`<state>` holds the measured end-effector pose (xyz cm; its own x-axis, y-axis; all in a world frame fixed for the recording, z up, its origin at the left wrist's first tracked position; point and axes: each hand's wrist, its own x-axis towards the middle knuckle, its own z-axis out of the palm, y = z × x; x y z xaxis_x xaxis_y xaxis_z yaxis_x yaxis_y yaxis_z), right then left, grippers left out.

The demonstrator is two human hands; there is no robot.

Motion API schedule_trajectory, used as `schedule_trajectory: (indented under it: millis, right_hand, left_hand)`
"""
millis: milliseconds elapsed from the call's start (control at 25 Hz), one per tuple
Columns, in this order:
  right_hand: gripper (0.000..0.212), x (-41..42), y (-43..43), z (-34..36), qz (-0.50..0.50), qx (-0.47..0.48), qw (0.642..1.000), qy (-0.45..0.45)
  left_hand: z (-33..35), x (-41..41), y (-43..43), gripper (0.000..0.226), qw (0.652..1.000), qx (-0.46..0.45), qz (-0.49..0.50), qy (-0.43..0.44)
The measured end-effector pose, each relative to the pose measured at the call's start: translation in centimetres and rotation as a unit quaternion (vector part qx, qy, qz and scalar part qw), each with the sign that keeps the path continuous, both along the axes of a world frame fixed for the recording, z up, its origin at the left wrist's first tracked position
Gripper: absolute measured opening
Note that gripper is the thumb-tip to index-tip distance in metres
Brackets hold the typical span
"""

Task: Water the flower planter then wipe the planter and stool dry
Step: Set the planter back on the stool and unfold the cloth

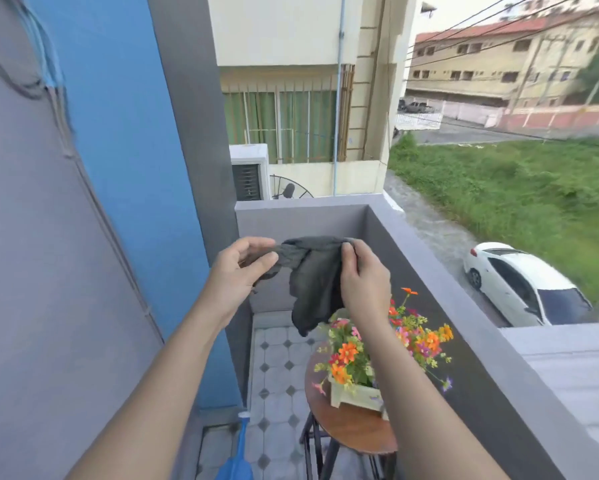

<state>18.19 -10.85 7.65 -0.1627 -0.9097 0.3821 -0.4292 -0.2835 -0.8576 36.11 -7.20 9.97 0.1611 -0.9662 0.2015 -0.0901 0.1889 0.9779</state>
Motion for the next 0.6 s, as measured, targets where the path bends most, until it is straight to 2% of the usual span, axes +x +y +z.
schedule_trajectory:
  millis: [160, 240, 320, 440, 600]
  right_hand:
    - [0.024, -11.7, 0.1, 6.0, -0.092, -0.074, 0.993, 0.008]
    - [0.027, -17.4, 2.0, 8.2, -0.133, -0.089, 0.986, 0.054]
    - [0.023, -22.3, 4.9, 9.3, -0.175, -0.081, 0.977, 0.097]
    - [0.012, -28.1, 9.6, 9.2, -0.223, -0.027, 0.964, 0.142]
    - [0.022, -34.3, 15.7, 4.9, -0.269, 0.130, 0.925, 0.236]
  left_hand:
    - [4.9, -7.8, -4.3, 0.023, 0.983, -0.053, -0.174, -0.019]
    - [6.3, -12.8, -5.7, 0.018, 0.955, -0.035, -0.292, -0.036]
    - [6.3, -18.1, -6.9, 0.025, 0.923, -0.002, -0.382, -0.053]
    - [4.5, -25.7, -7.9, 0.017, 0.885, -0.044, -0.437, -0.157]
    - [0.5, -33.3, -6.2, 0.011, 0.844, -0.065, -0.466, -0.257]
